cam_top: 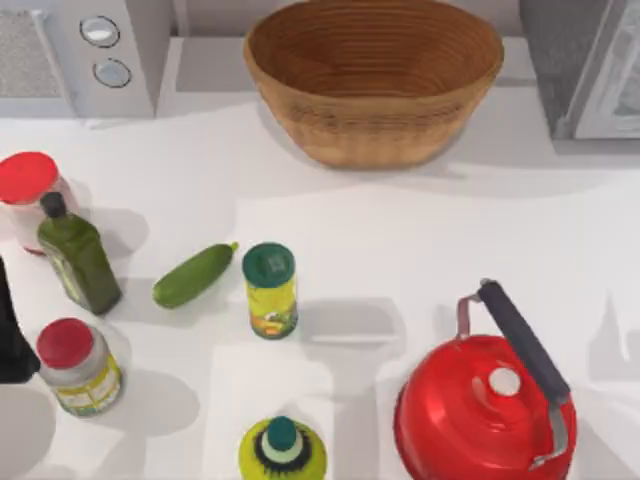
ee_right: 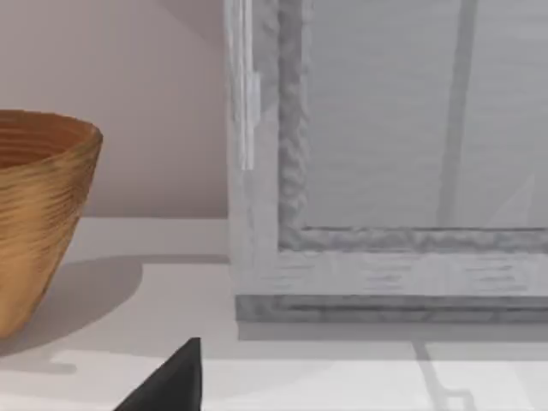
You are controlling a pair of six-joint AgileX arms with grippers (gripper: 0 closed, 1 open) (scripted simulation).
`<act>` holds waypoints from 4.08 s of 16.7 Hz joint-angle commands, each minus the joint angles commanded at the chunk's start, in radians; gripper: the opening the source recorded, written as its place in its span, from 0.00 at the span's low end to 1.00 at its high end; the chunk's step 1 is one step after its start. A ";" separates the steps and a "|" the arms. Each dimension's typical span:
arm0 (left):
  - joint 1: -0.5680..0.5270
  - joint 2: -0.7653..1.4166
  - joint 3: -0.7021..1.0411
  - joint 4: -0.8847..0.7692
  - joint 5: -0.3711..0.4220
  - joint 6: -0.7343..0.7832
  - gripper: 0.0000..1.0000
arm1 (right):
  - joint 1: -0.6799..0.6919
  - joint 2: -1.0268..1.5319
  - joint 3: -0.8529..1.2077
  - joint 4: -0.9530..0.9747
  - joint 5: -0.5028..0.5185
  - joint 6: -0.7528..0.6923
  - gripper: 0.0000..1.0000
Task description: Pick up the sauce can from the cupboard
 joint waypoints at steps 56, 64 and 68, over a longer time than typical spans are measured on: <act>0.000 0.000 0.000 0.000 0.000 0.000 1.00 | 0.159 1.765 2.172 -0.412 0.188 0.021 1.00; 0.000 0.000 0.000 0.000 0.000 0.000 1.00 | 0.147 1.842 2.262 -0.426 0.178 0.021 1.00; 0.000 0.000 0.000 0.000 0.000 0.000 1.00 | 0.147 1.842 2.262 -0.426 0.178 0.021 0.70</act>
